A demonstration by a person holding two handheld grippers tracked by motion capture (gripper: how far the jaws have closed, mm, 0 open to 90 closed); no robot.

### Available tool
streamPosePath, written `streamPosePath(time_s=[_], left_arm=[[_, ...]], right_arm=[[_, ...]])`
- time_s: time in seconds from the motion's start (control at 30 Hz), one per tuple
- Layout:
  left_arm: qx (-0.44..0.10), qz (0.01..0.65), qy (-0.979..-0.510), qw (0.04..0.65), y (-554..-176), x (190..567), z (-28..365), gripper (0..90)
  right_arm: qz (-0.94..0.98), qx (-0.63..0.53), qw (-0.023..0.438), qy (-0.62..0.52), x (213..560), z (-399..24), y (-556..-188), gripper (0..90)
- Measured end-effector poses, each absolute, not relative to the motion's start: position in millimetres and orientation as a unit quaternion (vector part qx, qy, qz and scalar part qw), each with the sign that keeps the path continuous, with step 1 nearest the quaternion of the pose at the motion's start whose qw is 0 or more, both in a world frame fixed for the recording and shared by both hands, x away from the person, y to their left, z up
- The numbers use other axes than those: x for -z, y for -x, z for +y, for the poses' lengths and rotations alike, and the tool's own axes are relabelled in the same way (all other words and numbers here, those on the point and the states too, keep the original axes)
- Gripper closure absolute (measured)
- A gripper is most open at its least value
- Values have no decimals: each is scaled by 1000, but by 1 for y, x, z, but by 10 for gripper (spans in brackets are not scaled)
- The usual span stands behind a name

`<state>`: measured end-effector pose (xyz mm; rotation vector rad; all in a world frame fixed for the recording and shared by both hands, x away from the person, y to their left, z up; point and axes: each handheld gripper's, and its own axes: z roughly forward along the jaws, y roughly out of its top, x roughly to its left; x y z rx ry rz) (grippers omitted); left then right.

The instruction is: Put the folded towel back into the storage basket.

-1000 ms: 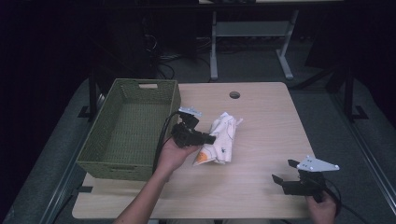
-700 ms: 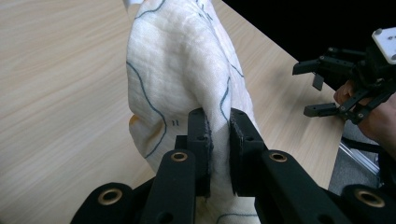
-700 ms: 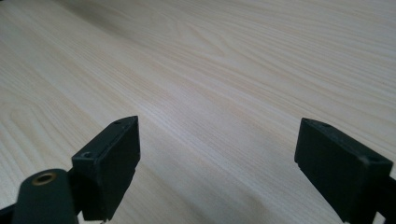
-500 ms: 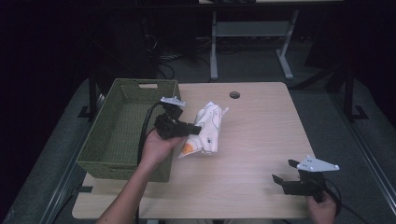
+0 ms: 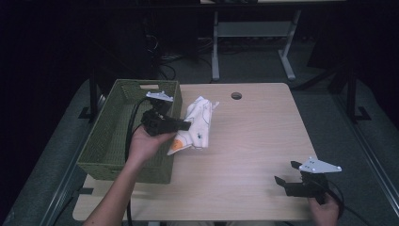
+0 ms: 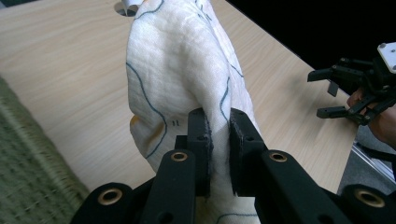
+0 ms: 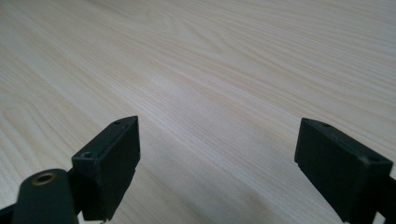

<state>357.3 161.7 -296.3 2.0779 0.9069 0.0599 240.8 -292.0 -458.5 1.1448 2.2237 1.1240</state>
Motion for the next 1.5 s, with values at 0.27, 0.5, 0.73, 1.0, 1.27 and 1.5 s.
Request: streamPosePath(time_s=[0.27, 0.5, 0.73, 1.0, 1.27, 1.5], left_arm=[[-31, 370, -824, 427, -355, 288, 183, 814], [-39, 375, -825, 422, -351, 284, 196, 814], [-47, 385, -819, 424, -349, 282, 215, 814], [-48, 393, -815, 424, -348, 282, 231, 814], [-49, 394, -815, 422, -351, 281, 242, 814], [-49, 400, -812, 422, -353, 281, 256, 814]], right_arm=[[797, -399, 198, -408, 458, -291, -241, 138], [798, -396, 199, -408, 458, -290, -241, 138], [799, -395, 199, -407, 458, -290, -241, 138], [800, -393, 200, -408, 458, -288, -242, 138], [798, -394, 201, -409, 457, -289, -242, 138], [796, -392, 200, -415, 458, -289, -243, 138]])
